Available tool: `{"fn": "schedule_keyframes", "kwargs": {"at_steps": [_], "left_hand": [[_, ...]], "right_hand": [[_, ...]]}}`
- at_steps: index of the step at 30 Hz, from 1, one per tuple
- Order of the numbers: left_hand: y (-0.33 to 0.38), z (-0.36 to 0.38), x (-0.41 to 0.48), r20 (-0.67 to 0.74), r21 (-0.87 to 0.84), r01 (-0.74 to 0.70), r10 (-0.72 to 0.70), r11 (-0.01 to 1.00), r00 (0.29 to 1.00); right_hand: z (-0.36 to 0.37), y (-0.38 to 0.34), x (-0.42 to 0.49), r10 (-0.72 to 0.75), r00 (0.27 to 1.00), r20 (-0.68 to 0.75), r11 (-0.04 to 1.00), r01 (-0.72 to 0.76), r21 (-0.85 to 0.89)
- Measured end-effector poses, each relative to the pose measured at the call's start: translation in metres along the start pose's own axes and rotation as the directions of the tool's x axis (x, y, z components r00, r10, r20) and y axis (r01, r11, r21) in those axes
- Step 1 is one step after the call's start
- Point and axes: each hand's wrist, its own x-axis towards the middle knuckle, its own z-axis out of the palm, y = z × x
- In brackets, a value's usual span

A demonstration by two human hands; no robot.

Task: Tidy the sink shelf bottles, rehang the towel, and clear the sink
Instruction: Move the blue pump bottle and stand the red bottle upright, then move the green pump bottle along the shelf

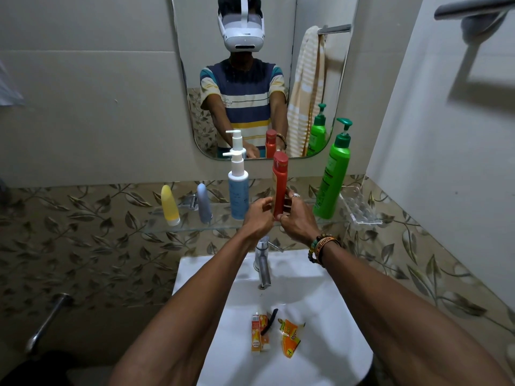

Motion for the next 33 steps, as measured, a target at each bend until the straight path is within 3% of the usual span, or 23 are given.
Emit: {"fn": "schedule_keyframes", "kwargs": {"at_steps": [3, 9, 16, 22, 28, 33], "left_hand": [[0.001, 0.002, -0.003, -0.033, 0.024, 0.011, -0.011, 1.0, 0.999], [-0.004, -0.004, -0.007, -0.143, 0.078, 0.103, -0.091, 0.992, 0.986], [0.001, -0.009, -0.012, 0.054, 0.054, 0.195, -0.198, 0.979, 0.979], [0.014, 0.017, -0.017, 0.205, -0.011, 0.151, -0.146, 0.988, 0.968], [0.023, 0.044, -0.012, 0.196, -0.022, 0.057, -0.051, 0.998, 0.979], [0.037, 0.062, -0.006, 0.156, 0.013, -0.055, 0.052, 0.998, 0.986]], "right_hand": [[0.001, 0.001, -0.001, 0.01, 1.0, -0.011, 0.999, -0.011, -0.05], [-0.001, -0.001, -0.015, -0.085, 0.98, -0.178, 0.98, 0.049, -0.194], [-0.02, 0.001, -0.029, -0.072, 0.953, -0.295, 0.973, 0.001, -0.232], [-0.043, 0.0, -0.035, -0.046, 0.844, -0.535, 0.985, -0.052, -0.166], [-0.078, -0.003, -0.037, 0.099, 0.679, -0.727, 0.992, -0.123, 0.02], [-0.099, -0.001, -0.034, 0.215, 0.68, -0.701, 0.975, -0.19, 0.115]]}}
